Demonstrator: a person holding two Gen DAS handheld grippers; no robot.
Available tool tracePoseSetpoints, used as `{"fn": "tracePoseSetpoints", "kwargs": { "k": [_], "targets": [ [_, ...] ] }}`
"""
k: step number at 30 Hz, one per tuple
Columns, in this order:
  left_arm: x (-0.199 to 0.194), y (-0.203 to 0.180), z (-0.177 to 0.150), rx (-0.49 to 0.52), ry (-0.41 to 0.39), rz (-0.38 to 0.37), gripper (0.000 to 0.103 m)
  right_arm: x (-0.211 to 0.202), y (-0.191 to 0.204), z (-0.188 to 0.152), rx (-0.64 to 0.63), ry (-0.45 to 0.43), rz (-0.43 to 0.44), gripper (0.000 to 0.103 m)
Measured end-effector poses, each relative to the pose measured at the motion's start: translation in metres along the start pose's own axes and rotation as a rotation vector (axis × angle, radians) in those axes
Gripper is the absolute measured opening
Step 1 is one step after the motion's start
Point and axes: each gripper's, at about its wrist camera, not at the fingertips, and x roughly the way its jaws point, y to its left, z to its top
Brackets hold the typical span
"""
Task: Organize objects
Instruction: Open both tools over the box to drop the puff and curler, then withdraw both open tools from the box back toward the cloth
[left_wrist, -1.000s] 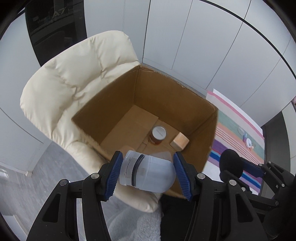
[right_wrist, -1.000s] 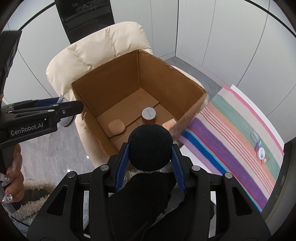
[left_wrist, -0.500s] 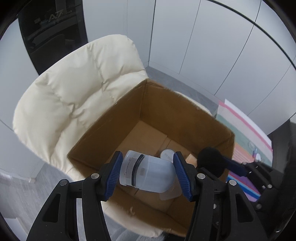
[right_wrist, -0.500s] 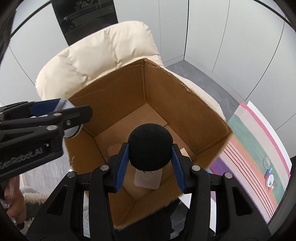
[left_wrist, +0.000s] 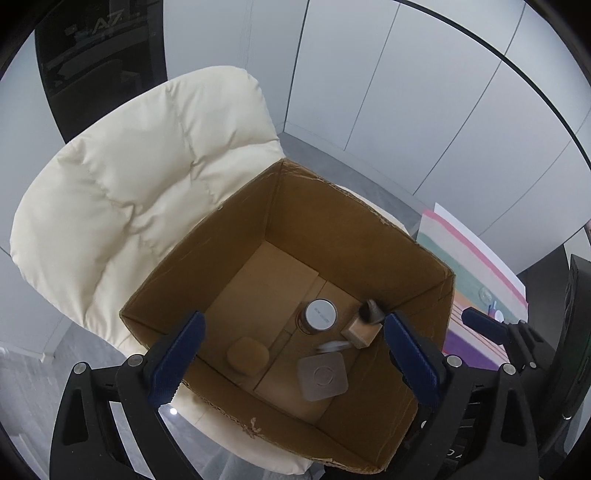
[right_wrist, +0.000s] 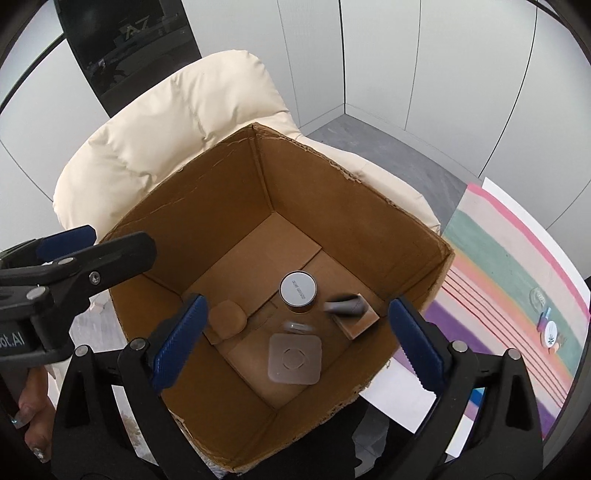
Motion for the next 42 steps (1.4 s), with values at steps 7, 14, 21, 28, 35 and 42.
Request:
{"fn": "tracePoseSetpoints", "kwargs": {
  "k": [7,14,21,28,35,42],
  "targets": [
    [-0.01,-0.004,-0.002,0.005,-0.015,0.004,0.098,-0.009,0.002,-0.001,-0.012,-0.011,-0.007,0.1],
    [-0.02,-0.003,-0.009,-0.001,-0.018,0.012,0.098,-0.018,0.0,-0.004,-0.001,-0.028,-0.014,0.1],
    [-0.035,-0.008,-0.018,-0.001,-0.023,0.018,0.098,-0.038,-0.004,-0.013,-0.005,-0.044,-0.03,0.1],
    [-0.061,-0.02,-0.043,0.023,-0.038,0.013,0.098,-0.075,-0.012,-0.039,0.016,-0.065,-0.044,0.1],
    [-0.088,-0.034,-0.088,0.054,-0.055,0.004,0.098,-0.105,-0.022,-0.084,0.046,-0.054,-0.056,0.1],
    [-0.1,-0.036,-0.129,0.052,-0.015,-0.016,0.098,-0.125,-0.026,-0.135,0.056,-0.017,-0.063,0.1]
  ]
}}
